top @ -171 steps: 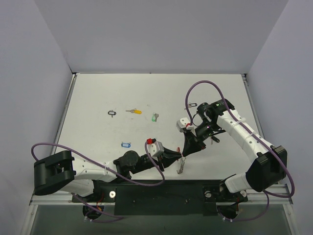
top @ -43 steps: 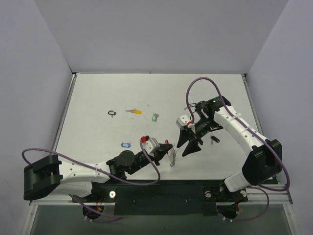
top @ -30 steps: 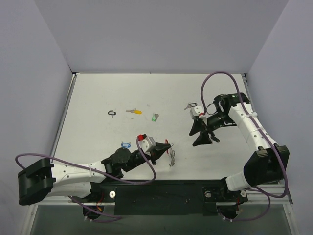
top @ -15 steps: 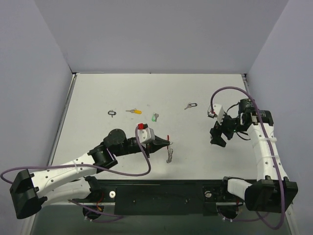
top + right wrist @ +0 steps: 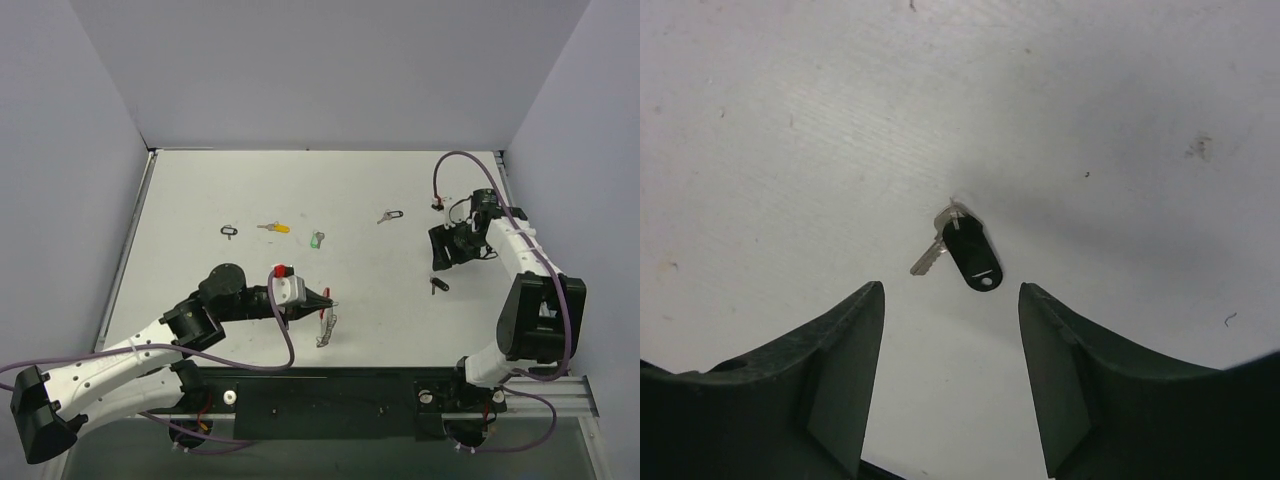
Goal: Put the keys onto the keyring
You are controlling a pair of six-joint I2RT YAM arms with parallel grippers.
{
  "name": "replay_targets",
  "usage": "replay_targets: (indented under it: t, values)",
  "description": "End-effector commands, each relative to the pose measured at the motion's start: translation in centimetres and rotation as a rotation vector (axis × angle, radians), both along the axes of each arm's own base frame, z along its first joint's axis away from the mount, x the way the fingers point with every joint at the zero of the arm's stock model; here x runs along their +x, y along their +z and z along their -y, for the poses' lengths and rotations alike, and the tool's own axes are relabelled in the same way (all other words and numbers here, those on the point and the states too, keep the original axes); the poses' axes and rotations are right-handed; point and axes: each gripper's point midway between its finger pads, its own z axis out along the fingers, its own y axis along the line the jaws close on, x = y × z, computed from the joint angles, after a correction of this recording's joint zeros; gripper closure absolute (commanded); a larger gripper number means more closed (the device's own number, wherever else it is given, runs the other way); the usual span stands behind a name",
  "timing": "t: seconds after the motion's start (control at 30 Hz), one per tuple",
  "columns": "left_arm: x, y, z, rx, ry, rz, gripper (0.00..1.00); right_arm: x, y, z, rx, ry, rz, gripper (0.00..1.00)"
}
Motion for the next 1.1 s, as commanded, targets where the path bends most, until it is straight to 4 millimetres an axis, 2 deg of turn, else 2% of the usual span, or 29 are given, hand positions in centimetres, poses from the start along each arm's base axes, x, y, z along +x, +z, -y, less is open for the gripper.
replay_targets:
  t: [0.0,0.1,0.2,0.6,1.07]
  values:
    - [0.1,2.1,-0.4,-0.032,0.005,0.070,1.00,1.1,-0.2,0.8,-0.051,-0.151,-0.005,0.49]
    - [0.2,1.7,-0.4,-0.019,0.004,0.066,1.00,1.0,-1.4,0.8,-0.083,-0.123,-0.048,0.54]
    - [0.3,1.5,-0.4,-0.010,0.010,0.067,1.00,1.5,-1.7,0.4,-0.087,-0.100,-0.080,0.60]
    - [0.5,1.1,-0.5,0.006,0.019,0.068,1.00,0.8,-4.4,0.3,-0.146,-0.064,-0.220,0.64]
    - [0.5,0.8,-0.5,0.015,0.017,0.064,1.00,0.3,-5.3,0.2,-0.148,-0.053,-0.277,0.77]
